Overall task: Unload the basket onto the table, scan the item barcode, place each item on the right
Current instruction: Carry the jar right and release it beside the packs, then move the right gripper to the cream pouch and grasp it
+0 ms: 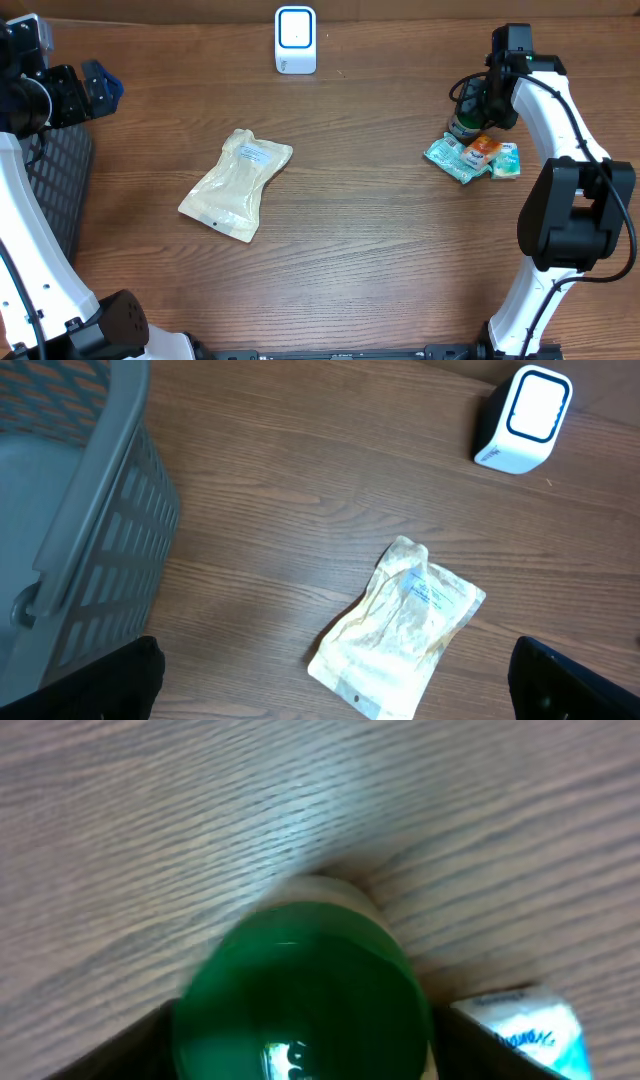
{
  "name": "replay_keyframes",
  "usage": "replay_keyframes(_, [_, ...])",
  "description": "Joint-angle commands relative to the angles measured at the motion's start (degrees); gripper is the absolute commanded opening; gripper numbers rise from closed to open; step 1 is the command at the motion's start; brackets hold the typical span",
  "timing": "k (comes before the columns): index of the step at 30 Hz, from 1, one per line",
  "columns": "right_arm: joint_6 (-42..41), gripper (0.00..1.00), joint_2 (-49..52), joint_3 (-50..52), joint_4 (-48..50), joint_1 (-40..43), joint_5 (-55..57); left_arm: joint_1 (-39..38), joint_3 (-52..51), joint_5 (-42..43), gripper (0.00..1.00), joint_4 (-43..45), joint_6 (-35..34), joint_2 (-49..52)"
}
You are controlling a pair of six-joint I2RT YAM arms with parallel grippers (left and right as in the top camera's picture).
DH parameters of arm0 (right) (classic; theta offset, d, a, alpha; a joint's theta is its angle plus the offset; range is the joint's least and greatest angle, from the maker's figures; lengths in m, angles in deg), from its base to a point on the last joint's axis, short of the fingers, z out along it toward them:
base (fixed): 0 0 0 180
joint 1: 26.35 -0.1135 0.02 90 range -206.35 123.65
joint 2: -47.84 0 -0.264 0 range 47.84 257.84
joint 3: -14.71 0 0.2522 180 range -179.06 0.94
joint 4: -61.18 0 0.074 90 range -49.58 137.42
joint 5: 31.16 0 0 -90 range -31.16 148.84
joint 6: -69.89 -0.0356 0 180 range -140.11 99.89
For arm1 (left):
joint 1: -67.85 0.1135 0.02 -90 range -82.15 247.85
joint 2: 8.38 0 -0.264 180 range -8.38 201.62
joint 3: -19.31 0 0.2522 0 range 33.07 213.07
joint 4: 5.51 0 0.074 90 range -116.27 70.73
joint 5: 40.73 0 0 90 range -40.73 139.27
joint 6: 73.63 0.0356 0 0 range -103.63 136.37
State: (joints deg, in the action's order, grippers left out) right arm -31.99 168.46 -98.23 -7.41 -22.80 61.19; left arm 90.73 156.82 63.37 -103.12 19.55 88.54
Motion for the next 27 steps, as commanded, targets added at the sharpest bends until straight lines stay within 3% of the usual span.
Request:
replay_keyframes(1, [-0.15,0.87,-1.05,-2.14,-0.76,-0.04,0.24,-0.39,0.15,-0.15,1.00,0.04,0.68,0.20])
replay_keyframes(8, [-0.15,0.96,-4.37,-14.49,-10.84,-0.22,-7.48,-0.39,0.15,-0.13,1.00,0.07,0.68,0.20])
replay_keyframes(13, [-0.17,1.00,-6.54,-17.79,-17.33,-2.60,-26.47,-0.39,0.15,-0.15,1.00,0.07,0.68,0.20])
replay_keyframes(16, [-0.15,1.00,-5.75,-15.08,-17.88,-5.73,-35.87,-0.39,0.15,-0.13,1.00,0.04,0.68,0.20])
replay_keyframes(22, [-0.63,1.00,-5.42,-5.51,-13.57,-15.04,-37.42,-0.39,0.15,-0.15,1.00,0.04,0.68,0.20])
replay_keyframes(27, [-6.75,0.85,-5.42,3.48,-4.33,-23.78,-36.98,-0.39,0.15,-0.15,1.00,0.04,0.68,0.20])
